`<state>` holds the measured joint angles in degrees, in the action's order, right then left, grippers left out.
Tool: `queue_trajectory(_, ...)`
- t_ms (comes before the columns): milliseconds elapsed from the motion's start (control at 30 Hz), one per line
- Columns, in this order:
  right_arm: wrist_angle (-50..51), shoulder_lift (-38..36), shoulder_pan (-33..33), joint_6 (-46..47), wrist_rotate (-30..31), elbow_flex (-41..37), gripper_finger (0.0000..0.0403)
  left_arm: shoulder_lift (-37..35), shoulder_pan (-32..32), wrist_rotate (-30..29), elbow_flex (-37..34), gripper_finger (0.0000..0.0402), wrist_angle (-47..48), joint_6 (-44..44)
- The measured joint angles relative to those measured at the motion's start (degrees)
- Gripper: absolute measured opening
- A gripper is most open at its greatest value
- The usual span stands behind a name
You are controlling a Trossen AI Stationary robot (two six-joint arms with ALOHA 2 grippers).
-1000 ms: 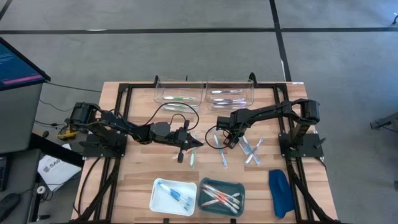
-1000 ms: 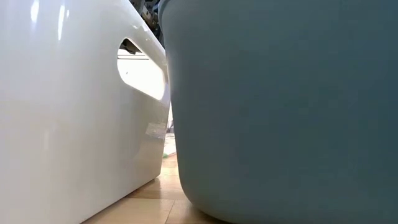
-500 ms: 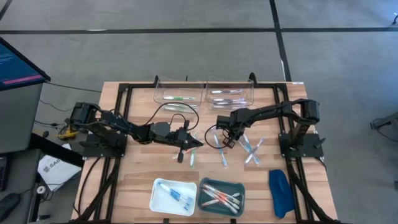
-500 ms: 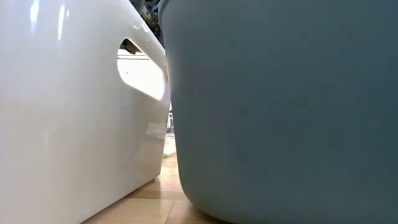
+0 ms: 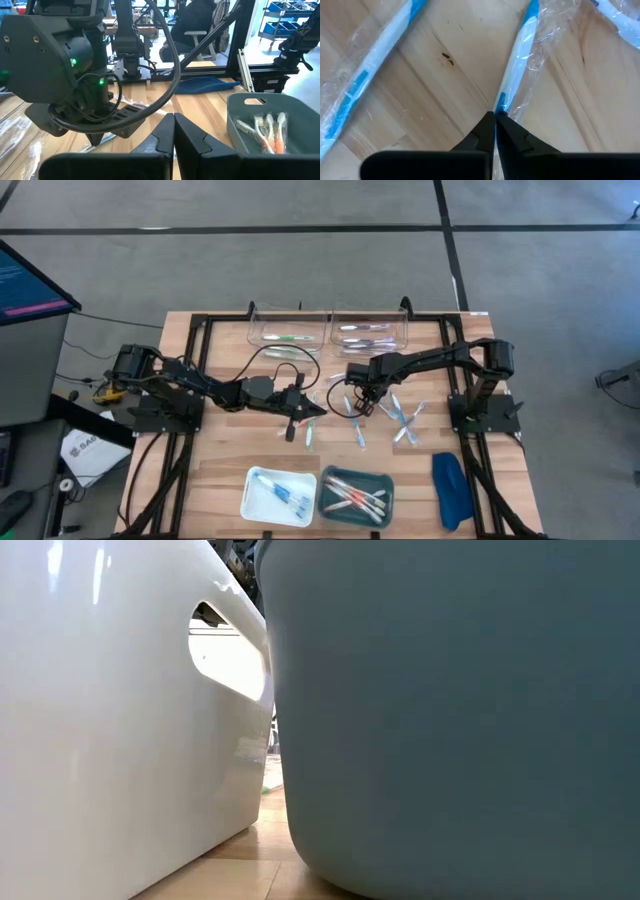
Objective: Pick & Place Toothbrushes
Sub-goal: Put the blue toothbrush into the white bin
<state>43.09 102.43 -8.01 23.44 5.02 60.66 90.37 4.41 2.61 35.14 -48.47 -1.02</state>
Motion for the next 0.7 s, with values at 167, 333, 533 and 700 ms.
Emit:
queue_trajectory(167, -0.02, 0.00, 0.09, 0.02, -0.02, 0.00, 0.0051, 0.00, 0.01, 0.01, 0.00, 0.0002, 0.01, 0.00)
queue_trajectory(333, -0.73, 0.00, 0.11, 0.00, -0.02, 0.00, 0.0107, 0.00, 0.02, 0.02, 0.00, 0.0002, 0.00, 0.00)
queue_trajectory(533, -2.41, 1.13, 0.47, -1.15, 0.00, 0.04, 0.0160, 0.00, 0.02, 0.01, 0.00, 0.0002, 0.00, 0.02)
queue_trajectory(700, -2.39, 5.53, 0.19, -4.14, -0.47, 0.62, 0.0169, 0.01, 0.02, 0.04, 0.00, 0.0002, 0.01, 0.19)
